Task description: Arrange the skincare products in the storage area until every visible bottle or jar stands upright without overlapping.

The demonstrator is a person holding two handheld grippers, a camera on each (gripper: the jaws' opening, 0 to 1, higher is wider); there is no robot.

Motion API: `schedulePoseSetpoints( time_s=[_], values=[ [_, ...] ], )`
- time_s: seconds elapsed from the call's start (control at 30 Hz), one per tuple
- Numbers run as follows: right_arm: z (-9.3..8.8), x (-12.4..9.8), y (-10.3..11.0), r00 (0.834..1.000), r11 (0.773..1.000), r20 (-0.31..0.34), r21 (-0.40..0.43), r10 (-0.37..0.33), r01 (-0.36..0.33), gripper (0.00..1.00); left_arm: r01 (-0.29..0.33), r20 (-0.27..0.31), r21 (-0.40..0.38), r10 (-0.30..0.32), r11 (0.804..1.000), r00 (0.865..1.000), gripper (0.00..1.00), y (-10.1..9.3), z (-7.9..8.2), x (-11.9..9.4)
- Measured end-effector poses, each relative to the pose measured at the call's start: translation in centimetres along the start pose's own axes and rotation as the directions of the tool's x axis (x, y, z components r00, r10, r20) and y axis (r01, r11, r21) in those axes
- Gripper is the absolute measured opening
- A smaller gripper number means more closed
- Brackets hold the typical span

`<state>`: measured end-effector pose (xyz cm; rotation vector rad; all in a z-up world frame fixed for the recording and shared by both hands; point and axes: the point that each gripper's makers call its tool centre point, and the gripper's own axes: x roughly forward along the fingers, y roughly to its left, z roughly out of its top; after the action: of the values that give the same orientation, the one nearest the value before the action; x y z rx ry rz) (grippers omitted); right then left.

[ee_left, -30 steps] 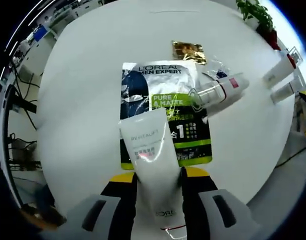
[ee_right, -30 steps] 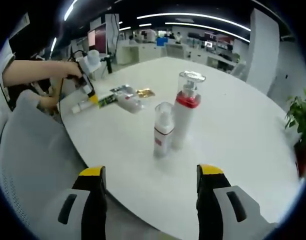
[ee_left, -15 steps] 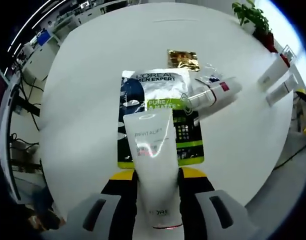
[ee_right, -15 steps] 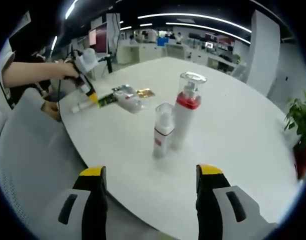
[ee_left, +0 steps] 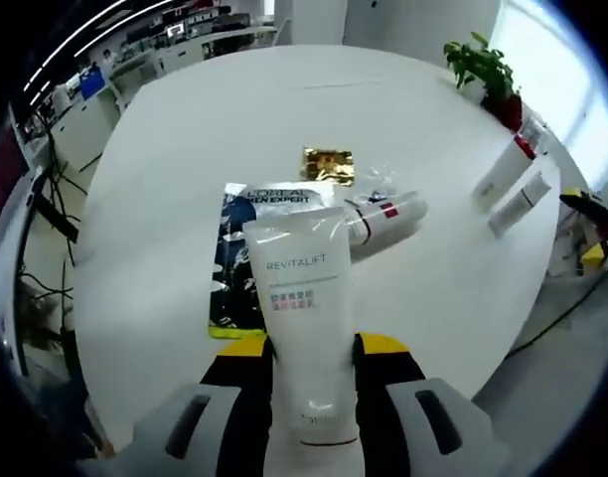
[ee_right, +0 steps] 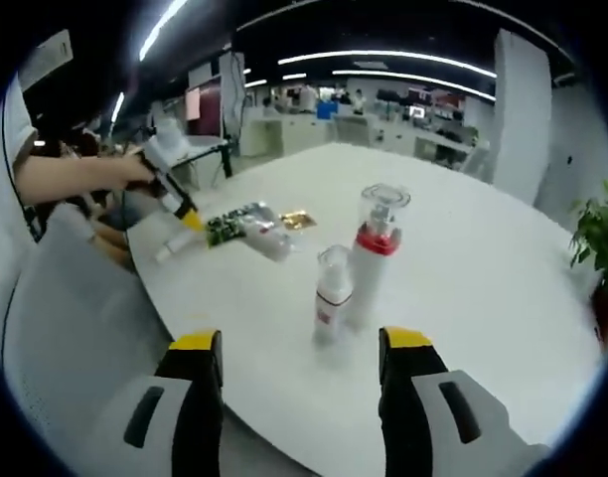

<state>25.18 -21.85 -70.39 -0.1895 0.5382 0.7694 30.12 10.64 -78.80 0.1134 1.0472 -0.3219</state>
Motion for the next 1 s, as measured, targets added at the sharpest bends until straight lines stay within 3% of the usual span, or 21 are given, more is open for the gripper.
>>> schedulePoseSetpoints(
  time_s=[0.3,0.4,0.43,0.63,0.8,0.9,1.0],
  values=[
    [0.8,-0.6,-0.1,0.999,1.000,0.037,0.007,-0.004,0.004,0.60,0.040,0.104,0.016,-0.041,0.999,0.994,0.29,-3.6,1.0,-2.1],
    [2.0,-1.1,0.2,0.997,1.000,0.078,0.011,0.001,-0.001,0.58,0.035,0.139,0.033,-0.039,0.999,0.990,0.28,-4.7,1.5,-3.1],
    [2.6,-1.3,0.4,0.995,1.000,0.095,0.010,0.005,-0.006,0.57,0.036,0.143,0.038,-0.041,0.999,0.989,0.28,-4.6,1.9,-2.4],
    [6.0,-1.7,2.4,0.986,0.998,0.158,-0.035,0.054,-0.049,0.57,0.055,0.215,0.061,-0.067,0.997,0.974,0.28,-6.3,2.3,-3.0],
    [7.0,0.4,5.8,0.975,0.986,0.155,-0.082,0.158,-0.147,0.56,0.050,0.253,0.101,-0.074,0.994,0.965,0.28,-7.6,2.3,-3.3],
    [7.0,2.9,8.0,0.969,0.978,0.133,-0.060,0.207,-0.201,0.51,0.050,0.268,0.133,-0.085,0.990,0.960,0.28,-8.9,2.2,-3.8],
    [7.7,4.9,9.7,0.961,0.971,0.140,-0.021,0.237,-0.236,0.47,0.070,0.301,0.171,-0.120,0.983,0.946,0.28,-10.9,2.5,-4.3]
  ],
)
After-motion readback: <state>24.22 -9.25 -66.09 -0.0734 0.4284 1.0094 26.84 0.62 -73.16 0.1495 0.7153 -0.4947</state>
